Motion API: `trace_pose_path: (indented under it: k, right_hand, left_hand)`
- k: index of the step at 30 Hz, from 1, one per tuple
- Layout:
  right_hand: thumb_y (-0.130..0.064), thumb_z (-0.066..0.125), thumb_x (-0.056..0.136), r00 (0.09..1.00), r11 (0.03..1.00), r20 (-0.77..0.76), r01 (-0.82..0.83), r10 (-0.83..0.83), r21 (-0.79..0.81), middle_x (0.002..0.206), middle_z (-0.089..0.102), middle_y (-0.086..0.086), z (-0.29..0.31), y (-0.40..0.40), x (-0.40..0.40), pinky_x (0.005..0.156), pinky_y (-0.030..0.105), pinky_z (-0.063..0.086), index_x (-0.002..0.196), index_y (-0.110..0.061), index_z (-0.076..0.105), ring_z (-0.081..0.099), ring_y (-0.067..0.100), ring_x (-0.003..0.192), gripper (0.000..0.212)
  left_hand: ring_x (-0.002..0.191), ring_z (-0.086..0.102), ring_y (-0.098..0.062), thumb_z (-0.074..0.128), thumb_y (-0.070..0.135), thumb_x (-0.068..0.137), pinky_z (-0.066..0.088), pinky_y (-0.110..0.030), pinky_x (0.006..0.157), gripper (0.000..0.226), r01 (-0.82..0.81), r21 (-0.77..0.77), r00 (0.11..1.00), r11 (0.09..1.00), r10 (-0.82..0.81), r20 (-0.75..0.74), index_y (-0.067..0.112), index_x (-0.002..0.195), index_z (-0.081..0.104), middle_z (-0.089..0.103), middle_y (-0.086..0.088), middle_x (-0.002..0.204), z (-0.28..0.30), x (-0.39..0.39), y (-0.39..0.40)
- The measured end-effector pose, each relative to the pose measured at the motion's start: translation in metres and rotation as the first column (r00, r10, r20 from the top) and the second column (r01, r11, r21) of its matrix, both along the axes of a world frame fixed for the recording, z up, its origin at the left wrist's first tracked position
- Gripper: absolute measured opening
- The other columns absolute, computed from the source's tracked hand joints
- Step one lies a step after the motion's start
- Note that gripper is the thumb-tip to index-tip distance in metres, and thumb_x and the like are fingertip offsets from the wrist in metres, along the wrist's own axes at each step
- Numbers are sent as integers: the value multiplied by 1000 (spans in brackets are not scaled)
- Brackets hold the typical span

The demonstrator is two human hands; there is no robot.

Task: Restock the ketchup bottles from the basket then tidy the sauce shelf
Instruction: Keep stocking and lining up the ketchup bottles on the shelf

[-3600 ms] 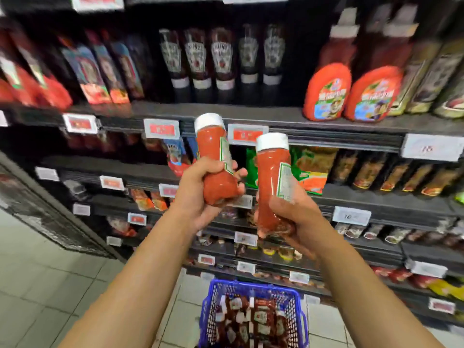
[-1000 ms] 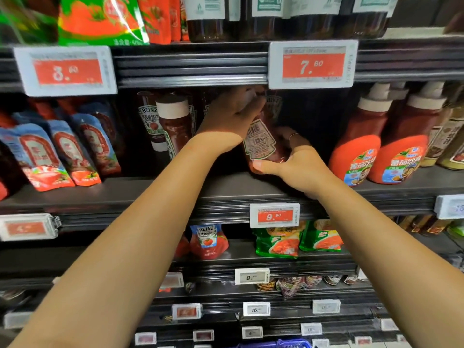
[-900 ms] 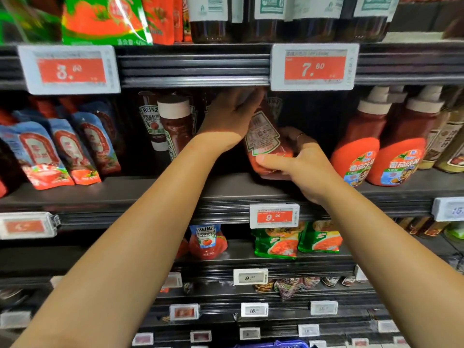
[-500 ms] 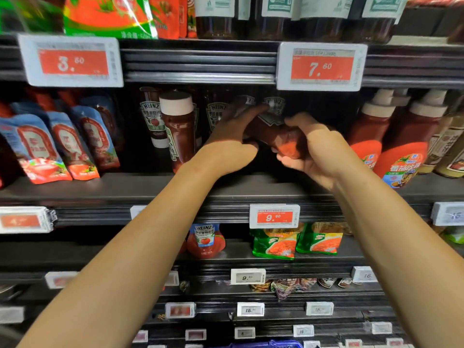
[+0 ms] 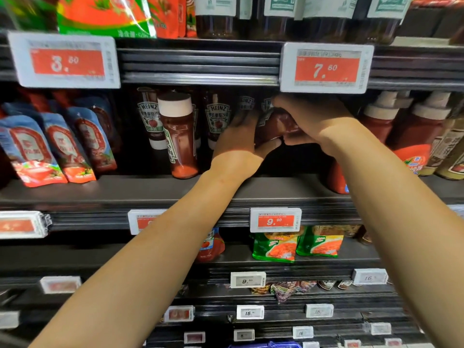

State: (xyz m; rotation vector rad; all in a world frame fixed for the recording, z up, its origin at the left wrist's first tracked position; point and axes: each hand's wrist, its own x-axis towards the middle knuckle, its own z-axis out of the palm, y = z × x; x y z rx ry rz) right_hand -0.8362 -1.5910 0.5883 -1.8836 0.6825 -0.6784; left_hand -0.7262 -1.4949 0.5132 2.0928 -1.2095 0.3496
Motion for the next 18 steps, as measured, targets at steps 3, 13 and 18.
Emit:
trace_pose_path:
  k: [3, 13, 18]
  right_hand:
    - [-46, 72, 85, 1000, 996, -3, 24, -25, -85, 97, 65, -8, 5, 1, 6, 50, 15, 53, 91, -38, 52, 67, 10, 85, 22]
    - [-39, 71, 88, 999, 933, 10, -29, 35, -360, 80, 50, -27, -2, -2, 35, 63, 3, 37, 89, -38, 55, 51, -9, 72, 16]
    - [-33, 76, 85, 995, 950, 49, -66, 85, -306, 96, 62, -20, -20, -9, 46, 64, -5, 40, 102, -37, 61, 57, -11, 87, 23]
  left_hand:
    - [122, 57, -33, 69, 66, 80, 50, -42, 96, 75, -81, -78, 997, 994, 81, -3, 23, 138, 49, 54, -7, 139, -2, 2, -1]
    - [110, 60, -28, 76, 57, 77, 51, -34, 92, 65, -69, -93, 979, 993, 49, -197, 14, 122, 58, 63, -8, 118, -7, 10, -3]
    - [99, 64, -28, 76, 40, 83, 47, -28, 81, 47, -95, -139, 970, 986, 60, -237, 9, 113, 56, 66, -9, 105, -12, 10, -5]
